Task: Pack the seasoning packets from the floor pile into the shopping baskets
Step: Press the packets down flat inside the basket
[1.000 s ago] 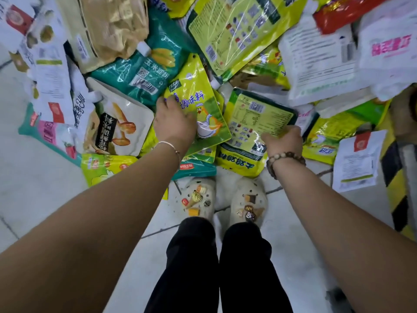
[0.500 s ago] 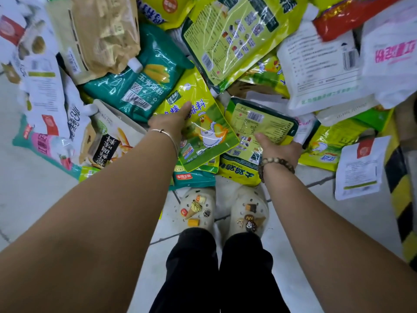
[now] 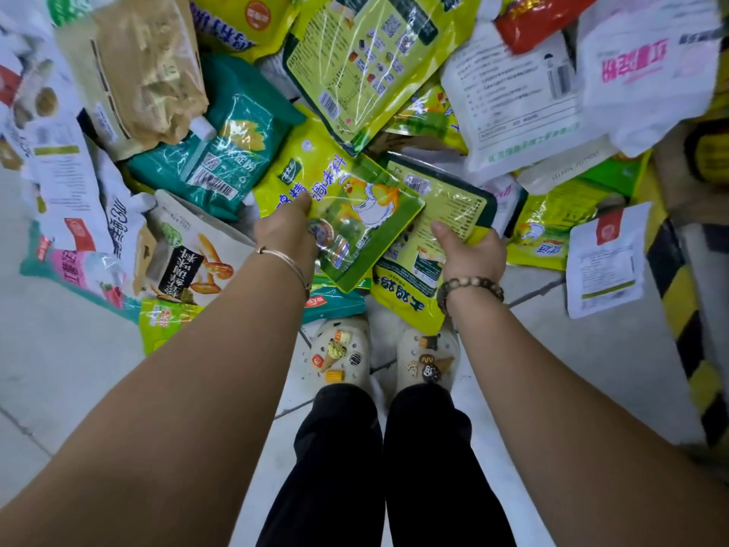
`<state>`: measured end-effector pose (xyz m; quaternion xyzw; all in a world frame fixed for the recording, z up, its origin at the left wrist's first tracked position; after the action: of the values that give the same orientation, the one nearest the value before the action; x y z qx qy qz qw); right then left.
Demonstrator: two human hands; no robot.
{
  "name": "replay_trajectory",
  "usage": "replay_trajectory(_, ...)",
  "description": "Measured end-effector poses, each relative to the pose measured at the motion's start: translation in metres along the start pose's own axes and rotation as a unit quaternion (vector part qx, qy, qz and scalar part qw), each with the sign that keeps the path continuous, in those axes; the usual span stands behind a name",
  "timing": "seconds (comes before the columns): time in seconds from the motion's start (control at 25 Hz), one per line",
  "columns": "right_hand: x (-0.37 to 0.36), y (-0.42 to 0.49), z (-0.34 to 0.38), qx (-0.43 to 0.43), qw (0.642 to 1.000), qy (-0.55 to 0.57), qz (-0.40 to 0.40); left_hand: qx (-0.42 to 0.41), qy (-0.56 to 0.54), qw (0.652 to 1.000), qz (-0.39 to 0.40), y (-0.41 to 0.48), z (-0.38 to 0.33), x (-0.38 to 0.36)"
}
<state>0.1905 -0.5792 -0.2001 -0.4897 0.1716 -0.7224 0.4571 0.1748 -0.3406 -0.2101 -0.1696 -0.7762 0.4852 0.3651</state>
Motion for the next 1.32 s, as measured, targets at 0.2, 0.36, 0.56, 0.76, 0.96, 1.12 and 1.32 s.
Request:
replay_trajectory(0.2,0.040,-0.023,-0.005,-0.041,0.998,0.046,-0.035,-0.013,0.044,0.999,0.026,-0.036,0.016,0.018)
replay_trajectory(0.36,0.088,-0.050,-0.003,-0.026,0.996,0.054,-0.059,-0.069,0.186,0.980,0.010,-0.070,0.011,0.056)
replay_trajectory(0.56,0.150,-0.089,-0.005,-0.020,0.995,0.086,-0.046,-0.202,0.308,0.927,0.069,-0.130,-0.014,0.079)
replay_trajectory(0.76,0.220,-0.144,-0.017,-0.008,0.984,0.160,-0.082,-0.303,0.401,0.858,0.106,-0.201,-0.024,0.080)
replay_trajectory(0.96,0.286,-0.176,-0.053,-0.026,0.969,0.215,-0.118,-0.338,0.456,0.810,0.146,-0.265,0.002,0.067)
replay_trajectory(1.12,0.349,-0.199,-0.085,-0.003,0.962,0.223,-0.157,-0.365,0.470,0.783,0.183,-0.323,0.046,0.055)
replay_trajectory(1.32,0.435,-0.233,-0.113,0.024,0.955,0.233,-0.184,-0.393,0.511,0.734,0.213,-0.394,0.115,0.043)
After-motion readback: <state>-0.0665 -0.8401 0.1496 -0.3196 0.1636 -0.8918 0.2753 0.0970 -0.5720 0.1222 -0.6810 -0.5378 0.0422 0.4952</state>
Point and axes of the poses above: each hand's wrist, its own y-axis towards the middle knuckle, its own x-axis out of the back of the hand, z = x × y, the point moved 5 cm from there along y, towards the middle knuckle, and after that the axes turned 7 degrees about y, right-handed, at the moved point
